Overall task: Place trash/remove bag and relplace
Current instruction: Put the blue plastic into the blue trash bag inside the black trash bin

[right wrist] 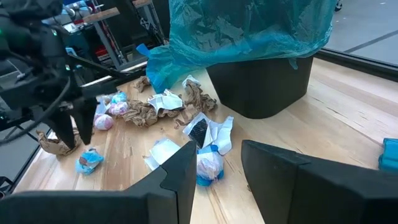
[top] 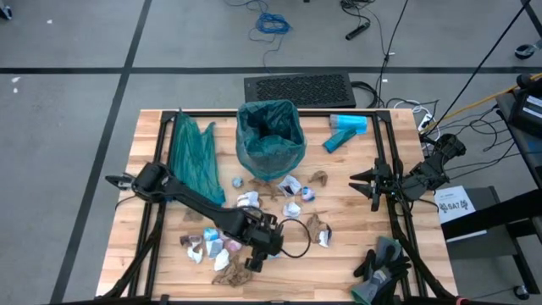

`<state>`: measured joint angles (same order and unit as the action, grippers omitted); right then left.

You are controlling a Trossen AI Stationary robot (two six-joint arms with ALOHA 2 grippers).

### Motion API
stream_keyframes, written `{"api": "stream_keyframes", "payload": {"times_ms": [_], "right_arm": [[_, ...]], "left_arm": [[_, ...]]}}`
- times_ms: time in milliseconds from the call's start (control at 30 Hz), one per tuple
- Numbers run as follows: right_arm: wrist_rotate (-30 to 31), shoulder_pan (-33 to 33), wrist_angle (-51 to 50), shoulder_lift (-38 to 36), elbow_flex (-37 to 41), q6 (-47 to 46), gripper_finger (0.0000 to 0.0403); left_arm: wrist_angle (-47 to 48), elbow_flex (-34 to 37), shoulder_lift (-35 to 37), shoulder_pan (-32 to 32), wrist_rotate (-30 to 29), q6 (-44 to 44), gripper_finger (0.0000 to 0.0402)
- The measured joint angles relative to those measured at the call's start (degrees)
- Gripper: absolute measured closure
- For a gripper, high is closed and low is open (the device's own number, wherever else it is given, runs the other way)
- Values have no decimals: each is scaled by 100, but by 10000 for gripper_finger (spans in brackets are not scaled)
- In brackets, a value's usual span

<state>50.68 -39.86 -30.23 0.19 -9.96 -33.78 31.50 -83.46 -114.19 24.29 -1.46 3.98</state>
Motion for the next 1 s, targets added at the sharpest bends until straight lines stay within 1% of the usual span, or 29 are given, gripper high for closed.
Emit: {"api": "stream_keyframes", "payload": {"times_ms": [133, 233, 367, 433, 533, 667, 700, 833, 1000], "right_arm": [[0, 0, 0, 0, -1, -1, 282], [0, -1, -1, 0, -1, 0, 282], [-2, -2, 1, 0, 0, 0, 282], [0, 0, -2, 0, 0, 0, 282], [-2, 0, -1, 0, 0, 0, 282], [-1, -2, 1, 0, 0, -1, 282], [-1, 0, 0, 0, 0, 0, 282], [-1, 0, 1, 0, 0, 0, 282], [-2, -2, -1, 0, 0, 0, 282]], "left_arm": [[-29, 0, -175, -14, 177, -314, 252], [-167, 0, -340, -33, 292, -369, 252], [-500, -7, -525, -30, 272, -765, 252], [-658, -17, -604, -28, 161, -774, 257], [-666, -24, -663, -32, 123, -752, 292], [-655, -23, -687, -39, 174, -748, 373], [-657, -22, -686, -50, 200, -735, 385], [-607, -4, -571, -90, 174, -729, 389], [-217, -96, -190, -272, 9, -581, 397]]}}
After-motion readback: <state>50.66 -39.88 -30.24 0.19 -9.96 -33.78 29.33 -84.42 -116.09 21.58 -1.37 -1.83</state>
